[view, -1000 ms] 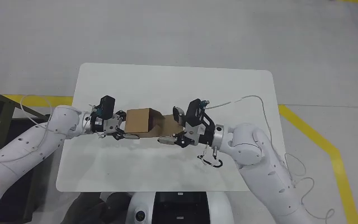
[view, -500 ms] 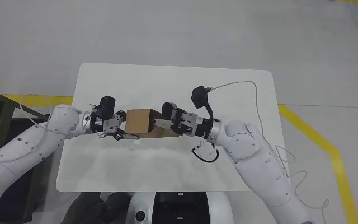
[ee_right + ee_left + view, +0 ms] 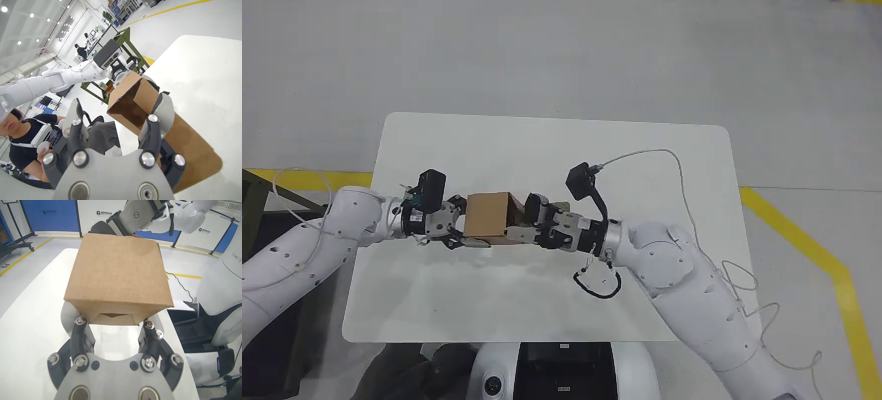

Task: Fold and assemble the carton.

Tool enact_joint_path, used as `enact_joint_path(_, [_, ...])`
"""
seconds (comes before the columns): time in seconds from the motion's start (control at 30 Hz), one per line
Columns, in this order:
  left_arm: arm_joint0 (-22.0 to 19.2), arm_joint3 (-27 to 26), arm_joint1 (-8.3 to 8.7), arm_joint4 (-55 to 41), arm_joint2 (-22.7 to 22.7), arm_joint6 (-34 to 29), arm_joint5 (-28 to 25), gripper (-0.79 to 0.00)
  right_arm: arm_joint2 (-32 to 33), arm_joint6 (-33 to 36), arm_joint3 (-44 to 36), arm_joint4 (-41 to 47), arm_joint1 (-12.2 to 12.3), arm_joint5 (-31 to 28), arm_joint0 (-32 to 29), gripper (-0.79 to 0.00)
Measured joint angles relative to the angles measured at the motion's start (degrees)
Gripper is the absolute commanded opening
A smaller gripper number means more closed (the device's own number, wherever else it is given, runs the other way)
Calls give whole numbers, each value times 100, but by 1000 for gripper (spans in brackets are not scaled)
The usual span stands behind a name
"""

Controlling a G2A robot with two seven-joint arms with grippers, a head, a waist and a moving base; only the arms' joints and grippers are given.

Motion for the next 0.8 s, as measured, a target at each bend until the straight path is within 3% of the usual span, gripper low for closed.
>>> enact_joint_path(0.37, [70,-52,-48,80,-85,0,0,-409,-308,-184,267,184,-91,11,252,-129])
enact_joint_path(0.67, [117,-8,-81,57,-146,0,0,-406,-461,-347,335,215,-133,1,255,-6])
enact_joint_path(0.8, [138,46,-83,29,-189,0,0,-406,-316,-467,225,163,-99,57,135,0])
